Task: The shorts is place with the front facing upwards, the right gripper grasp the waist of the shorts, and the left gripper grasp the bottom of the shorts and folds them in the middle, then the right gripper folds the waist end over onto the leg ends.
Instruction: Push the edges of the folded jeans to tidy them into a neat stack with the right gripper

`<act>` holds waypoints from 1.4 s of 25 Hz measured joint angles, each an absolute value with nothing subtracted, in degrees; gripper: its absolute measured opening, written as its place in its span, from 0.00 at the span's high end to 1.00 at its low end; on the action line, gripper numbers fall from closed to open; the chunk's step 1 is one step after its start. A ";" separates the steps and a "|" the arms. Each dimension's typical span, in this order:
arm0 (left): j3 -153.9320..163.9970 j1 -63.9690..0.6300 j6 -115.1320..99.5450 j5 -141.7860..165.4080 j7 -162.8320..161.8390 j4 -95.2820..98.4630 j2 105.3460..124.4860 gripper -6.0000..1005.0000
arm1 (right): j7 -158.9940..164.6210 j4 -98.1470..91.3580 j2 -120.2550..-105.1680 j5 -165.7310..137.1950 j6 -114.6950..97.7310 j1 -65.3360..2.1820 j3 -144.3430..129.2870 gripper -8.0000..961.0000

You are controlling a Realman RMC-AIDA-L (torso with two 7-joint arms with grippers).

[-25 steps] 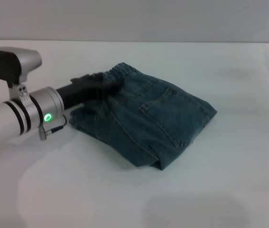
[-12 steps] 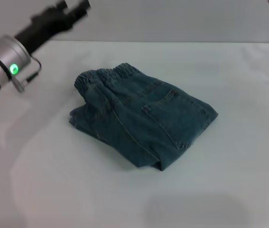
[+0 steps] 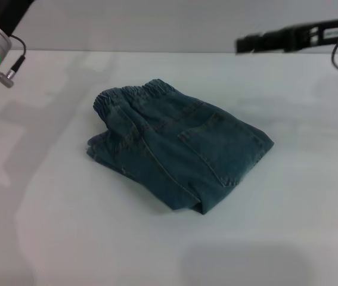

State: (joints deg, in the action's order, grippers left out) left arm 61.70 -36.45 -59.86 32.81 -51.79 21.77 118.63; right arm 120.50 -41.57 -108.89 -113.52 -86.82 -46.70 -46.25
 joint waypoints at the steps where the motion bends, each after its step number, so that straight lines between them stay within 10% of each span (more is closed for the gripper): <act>1: 61.67 -36.45 -59.99 32.14 -51.47 21.73 118.60 0.23 | 121.95 -41.65 -109.04 -114.62 -89.67 -47.98 -46.59 0.52; 22: 61.71 -36.69 -61.38 30.77 -51.02 21.53 118.56 0.23 | 125.94 -35.67 -117.98 -130.09 -92.57 -54.82 -62.36 0.52; 35: 61.70 -36.98 -61.24 30.75 -51.40 21.19 118.61 0.23 | 125.85 -31.78 -118.29 -130.79 -88.71 -54.22 -62.60 0.52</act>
